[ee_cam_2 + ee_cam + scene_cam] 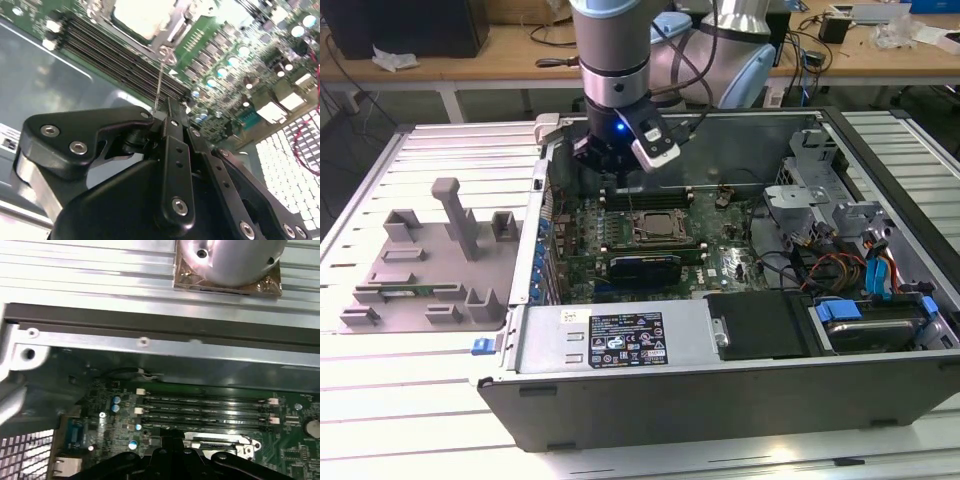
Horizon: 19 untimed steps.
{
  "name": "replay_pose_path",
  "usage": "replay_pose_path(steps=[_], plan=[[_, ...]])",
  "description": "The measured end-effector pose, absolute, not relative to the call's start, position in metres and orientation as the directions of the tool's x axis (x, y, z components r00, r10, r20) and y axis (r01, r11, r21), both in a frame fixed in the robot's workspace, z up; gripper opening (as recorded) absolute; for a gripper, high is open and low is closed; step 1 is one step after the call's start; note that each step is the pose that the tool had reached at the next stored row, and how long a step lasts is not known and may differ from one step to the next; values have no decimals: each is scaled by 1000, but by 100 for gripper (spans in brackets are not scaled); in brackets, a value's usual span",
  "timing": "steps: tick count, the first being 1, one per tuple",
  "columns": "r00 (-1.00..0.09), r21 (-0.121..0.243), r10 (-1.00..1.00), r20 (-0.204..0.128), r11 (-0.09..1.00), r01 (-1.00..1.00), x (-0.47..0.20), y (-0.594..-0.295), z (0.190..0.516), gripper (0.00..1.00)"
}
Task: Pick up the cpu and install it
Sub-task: 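Install the first cpu locking lever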
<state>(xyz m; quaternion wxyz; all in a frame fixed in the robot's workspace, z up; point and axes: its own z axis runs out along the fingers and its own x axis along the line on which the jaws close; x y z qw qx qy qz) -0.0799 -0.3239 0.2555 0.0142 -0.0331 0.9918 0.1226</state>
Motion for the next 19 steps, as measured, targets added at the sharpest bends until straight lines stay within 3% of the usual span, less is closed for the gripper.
replay_pose_path(steps=[13, 19], plan=[[-998, 243, -61, -32, 968, -67, -41, -324, 254, 11], [-997, 241, -60, -51, 968, -71, -41, -324, 247, 11]])
